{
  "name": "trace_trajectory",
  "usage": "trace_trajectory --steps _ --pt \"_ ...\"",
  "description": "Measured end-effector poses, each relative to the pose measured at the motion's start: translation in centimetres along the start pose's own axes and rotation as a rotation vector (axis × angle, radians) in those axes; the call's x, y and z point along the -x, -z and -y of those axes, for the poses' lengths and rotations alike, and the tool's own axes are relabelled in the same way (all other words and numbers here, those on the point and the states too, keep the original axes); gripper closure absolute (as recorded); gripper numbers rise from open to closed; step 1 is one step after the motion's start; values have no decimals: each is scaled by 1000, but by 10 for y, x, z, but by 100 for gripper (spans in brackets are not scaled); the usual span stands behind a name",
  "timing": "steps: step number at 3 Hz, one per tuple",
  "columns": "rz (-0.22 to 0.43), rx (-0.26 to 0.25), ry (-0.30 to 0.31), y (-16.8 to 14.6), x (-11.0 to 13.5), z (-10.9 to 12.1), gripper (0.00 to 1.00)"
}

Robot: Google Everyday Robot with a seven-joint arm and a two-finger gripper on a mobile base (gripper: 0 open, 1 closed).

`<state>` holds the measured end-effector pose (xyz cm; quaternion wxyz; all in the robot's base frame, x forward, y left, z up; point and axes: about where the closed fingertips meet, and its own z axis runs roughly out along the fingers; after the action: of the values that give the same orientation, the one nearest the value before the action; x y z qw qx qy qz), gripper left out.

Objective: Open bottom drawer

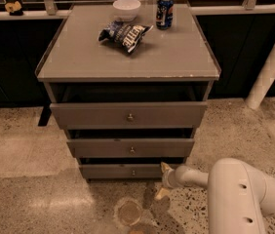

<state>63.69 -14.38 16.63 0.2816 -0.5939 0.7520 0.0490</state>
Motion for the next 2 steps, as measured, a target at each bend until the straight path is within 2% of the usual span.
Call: trace_trajectory --steps 1,2 --pt "52 24 13 -14 3 1 0" --pt "105 43 83 -39 21 29 0"
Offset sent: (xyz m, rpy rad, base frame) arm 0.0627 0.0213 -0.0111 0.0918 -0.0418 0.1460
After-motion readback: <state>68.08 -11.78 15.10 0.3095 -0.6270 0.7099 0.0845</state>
